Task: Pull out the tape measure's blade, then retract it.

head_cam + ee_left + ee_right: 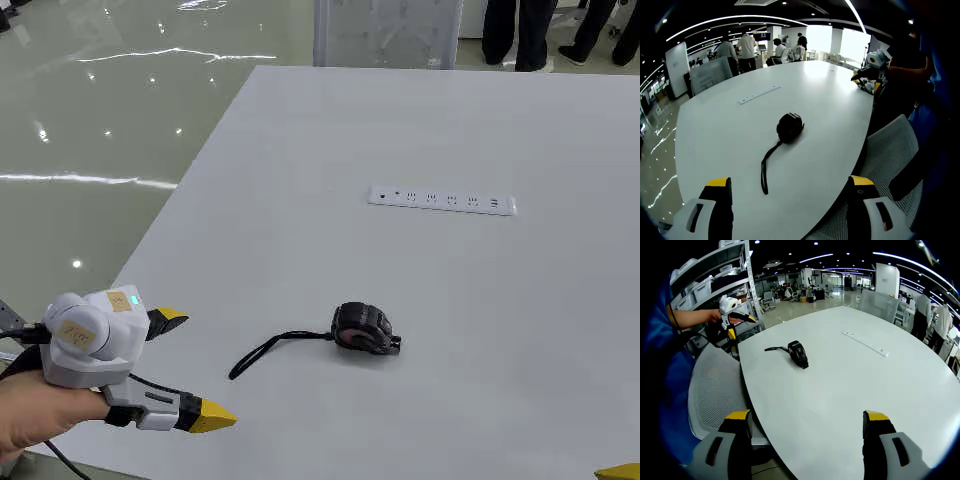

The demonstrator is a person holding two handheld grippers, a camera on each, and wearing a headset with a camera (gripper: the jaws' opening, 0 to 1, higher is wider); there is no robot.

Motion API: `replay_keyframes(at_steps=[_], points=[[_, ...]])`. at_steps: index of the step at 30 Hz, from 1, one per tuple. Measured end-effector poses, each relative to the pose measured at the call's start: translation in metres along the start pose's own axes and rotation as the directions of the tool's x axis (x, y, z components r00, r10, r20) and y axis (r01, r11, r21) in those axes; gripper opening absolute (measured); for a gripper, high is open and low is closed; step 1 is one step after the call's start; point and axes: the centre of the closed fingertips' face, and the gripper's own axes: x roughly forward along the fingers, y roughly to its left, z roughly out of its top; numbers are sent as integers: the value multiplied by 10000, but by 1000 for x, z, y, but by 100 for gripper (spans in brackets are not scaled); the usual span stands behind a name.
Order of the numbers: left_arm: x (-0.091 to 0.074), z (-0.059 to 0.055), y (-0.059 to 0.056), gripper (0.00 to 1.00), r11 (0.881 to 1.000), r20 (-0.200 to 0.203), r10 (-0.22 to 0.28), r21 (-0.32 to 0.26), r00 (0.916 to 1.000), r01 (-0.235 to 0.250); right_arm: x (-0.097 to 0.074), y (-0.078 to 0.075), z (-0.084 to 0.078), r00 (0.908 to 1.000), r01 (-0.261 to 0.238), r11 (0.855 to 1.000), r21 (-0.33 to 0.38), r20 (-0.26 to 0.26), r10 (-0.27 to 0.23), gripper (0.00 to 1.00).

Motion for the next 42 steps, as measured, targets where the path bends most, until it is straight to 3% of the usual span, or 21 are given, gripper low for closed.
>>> replay_keyframes(at_steps=[21,42], points=[[1,0,2,92,10000,-12,20,37,10000,-20,2,-4,0,10000,22,10000,15,-31,-22,88],[23,23,-8,91,9970,47,-479,605,9988,475,22,-1,9,9998,-206,9996,-204,-53,205,88]])
